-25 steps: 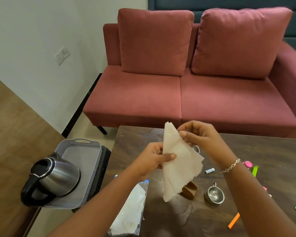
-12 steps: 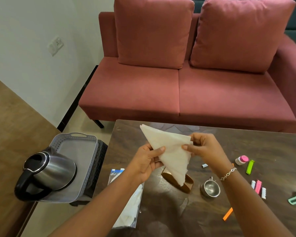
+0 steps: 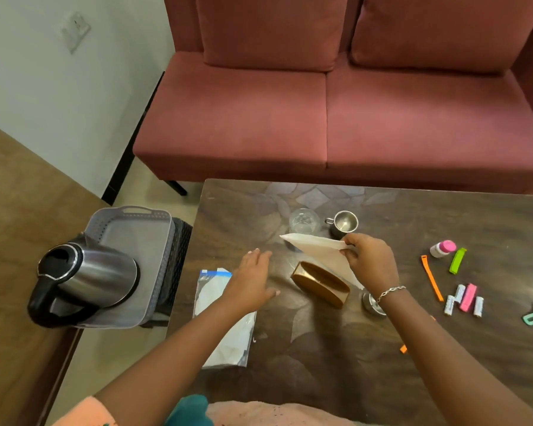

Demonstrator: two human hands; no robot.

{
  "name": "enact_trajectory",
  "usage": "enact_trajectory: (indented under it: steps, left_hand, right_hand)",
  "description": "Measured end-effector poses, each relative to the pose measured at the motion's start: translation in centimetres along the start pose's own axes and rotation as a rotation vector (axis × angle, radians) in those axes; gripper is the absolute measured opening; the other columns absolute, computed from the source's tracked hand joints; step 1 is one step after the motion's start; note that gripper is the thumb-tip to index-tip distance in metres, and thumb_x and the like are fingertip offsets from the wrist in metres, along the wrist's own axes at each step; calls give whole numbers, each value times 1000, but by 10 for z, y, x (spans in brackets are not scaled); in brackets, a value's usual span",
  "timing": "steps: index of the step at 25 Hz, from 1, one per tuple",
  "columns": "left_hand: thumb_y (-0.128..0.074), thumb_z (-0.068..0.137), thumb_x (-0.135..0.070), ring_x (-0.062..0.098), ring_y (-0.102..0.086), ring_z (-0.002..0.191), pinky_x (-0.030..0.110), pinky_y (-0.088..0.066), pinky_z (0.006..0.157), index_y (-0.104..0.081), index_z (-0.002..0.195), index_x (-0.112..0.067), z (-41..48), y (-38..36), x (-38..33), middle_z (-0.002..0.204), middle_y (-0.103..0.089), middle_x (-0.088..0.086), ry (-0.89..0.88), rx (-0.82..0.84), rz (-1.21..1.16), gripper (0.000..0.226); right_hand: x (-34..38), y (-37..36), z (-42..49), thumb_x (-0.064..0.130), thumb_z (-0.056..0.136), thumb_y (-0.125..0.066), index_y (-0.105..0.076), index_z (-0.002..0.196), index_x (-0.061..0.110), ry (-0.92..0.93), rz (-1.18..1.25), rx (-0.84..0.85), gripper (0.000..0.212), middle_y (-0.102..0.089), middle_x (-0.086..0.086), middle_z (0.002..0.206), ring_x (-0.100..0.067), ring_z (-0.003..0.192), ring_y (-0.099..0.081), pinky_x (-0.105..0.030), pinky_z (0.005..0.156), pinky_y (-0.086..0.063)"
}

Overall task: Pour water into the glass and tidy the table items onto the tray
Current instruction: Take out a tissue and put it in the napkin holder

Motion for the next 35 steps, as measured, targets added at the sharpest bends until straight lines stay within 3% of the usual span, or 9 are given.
enact_trajectory:
  steps: [6,12,20,22,27,30,33,35]
  left_hand:
    - [-66,83,-31,25,-6,145,40,-20,115,-19,145,-19,4,-19,-3,157,-10,7,-61,37,165,78]
    - [-66,83,-30,25,-8,145,40,-20,115,-20,144,-19,7,-23,-7,157,-11,7,-91,58,183,76]
    - [-66,84,-31,25,-9,145,38,-21,114,-16,146,-21,3,-34,2,157,-9,6,-93,67,258,80]
    - [-65,84,-31,25,-9,145,40,-18,115,-16,146,-21,5,-34,4,157,-10,6,-98,59,266,79]
    - [-57,88,-34,22,-2,146,38,5,115,-15,146,-21,5,-35,9,158,-8,5,-195,-49,329,73]
    - [-53,90,-39,24,10,145,36,12,112,-2,148,-21,6,-40,15,158,6,7,-204,-36,380,79]
    - [-50,90,-47,26,18,143,40,14,112,11,147,-19,8,-47,22,156,18,10,-160,59,451,88]
    - [-48,90,-50,27,20,142,40,16,110,15,146,-19,9,-51,25,155,21,10,-149,97,470,90]
  right_hand:
    - [-28,-60,-2,9,84,-51,-61,89,8,-29,-49,138,11,-67,-11,93,-33,87,-60,-35,62,-43]
    - [-35,-93,-8,20,81,-55,-61,89,10,-16,-57,195,14,-65,-10,92,-35,81,-61,-35,58,-41]
    - [-49,-126,-12,14,86,-51,-58,110,16,-63,-54,330,25,-60,-7,111,-31,96,-59,-39,75,-47]
    - [-52,-124,-13,17,87,-55,-57,115,13,-68,35,293,29,-59,-8,115,-30,100,-58,-39,79,-47]
    - [-71,-104,-26,17,86,-59,-55,119,6,-210,212,8,35,-60,-14,118,-31,109,-56,-40,88,-45]
    - [-75,-110,-28,24,85,-61,-45,129,5,-197,84,174,51,-50,-16,132,-32,121,-47,-41,99,-38]
    - [-61,-127,-27,34,83,-63,-20,142,6,-88,-41,423,78,-22,-14,152,-28,139,-24,-38,113,-24]
    - [-51,-138,-25,33,82,-64,-11,144,5,-41,-119,487,87,-13,-14,154,-26,142,-15,-36,116,-19]
Point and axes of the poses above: each hand's wrist, its own z-axis towards the middle knuckle, its own y-axis out of the back of the hand, x = y × z, the point moved 3 cm from there along z, towards the middle knuckle
